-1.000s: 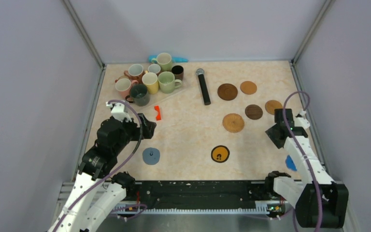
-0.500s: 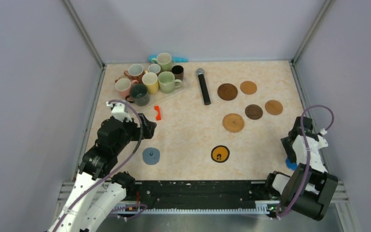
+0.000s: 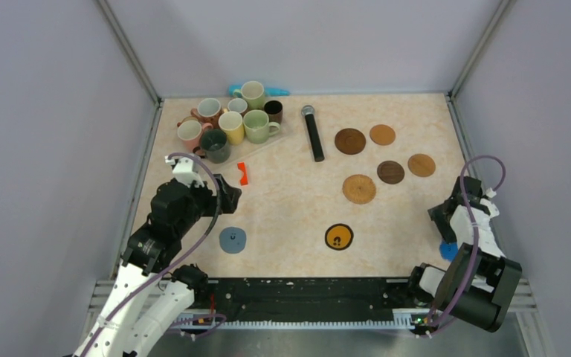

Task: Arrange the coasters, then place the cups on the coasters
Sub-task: Move the coaster to the center of the board.

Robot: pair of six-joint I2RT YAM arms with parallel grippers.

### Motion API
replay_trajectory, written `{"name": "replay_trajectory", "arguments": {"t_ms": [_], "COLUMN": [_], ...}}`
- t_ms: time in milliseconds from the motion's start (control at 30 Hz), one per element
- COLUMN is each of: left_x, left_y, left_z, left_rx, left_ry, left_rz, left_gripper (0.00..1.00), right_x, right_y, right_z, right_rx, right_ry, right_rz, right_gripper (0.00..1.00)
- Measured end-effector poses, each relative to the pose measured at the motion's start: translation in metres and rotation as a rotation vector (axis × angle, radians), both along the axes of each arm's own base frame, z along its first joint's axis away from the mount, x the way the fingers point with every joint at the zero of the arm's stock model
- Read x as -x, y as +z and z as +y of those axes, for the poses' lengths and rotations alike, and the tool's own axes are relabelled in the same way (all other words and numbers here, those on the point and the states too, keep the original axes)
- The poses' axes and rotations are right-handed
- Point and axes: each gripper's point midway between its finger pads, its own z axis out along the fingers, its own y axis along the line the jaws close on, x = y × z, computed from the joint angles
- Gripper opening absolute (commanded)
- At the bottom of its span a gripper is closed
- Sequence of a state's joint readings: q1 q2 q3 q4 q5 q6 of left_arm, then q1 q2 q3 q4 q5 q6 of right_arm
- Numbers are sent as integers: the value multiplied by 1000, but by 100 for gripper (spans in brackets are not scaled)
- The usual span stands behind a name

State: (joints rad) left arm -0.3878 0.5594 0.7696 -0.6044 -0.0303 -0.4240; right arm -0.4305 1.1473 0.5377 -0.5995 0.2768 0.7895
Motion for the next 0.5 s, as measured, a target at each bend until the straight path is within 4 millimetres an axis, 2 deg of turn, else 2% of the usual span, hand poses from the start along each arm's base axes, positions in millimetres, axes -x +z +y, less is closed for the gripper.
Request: {"name": "replay_trajectory", "arguments": {"t_ms": [67, 267, 400, 500], "left_x": [0, 0, 0, 0], "left_y": [0, 0, 0, 0], "left_z": [0, -1, -1, -1], "left_rx": [0, 3, 3, 3], "left_ry": [-1, -6, -6, -6], "left_rz": [0, 0, 0, 0], "left_gripper": [97, 97, 97, 97], "right_x": [-15, -39, -45, -41], "right_y": [2, 4, 6, 6], "right_z": [5, 23, 36, 36], "right_rx": [-26, -103, -146, -145], "right_ry": [48, 155, 194, 172], "right_rz": [-59, -183, -227, -211], "right_gripper": [59, 57, 58, 64]}}
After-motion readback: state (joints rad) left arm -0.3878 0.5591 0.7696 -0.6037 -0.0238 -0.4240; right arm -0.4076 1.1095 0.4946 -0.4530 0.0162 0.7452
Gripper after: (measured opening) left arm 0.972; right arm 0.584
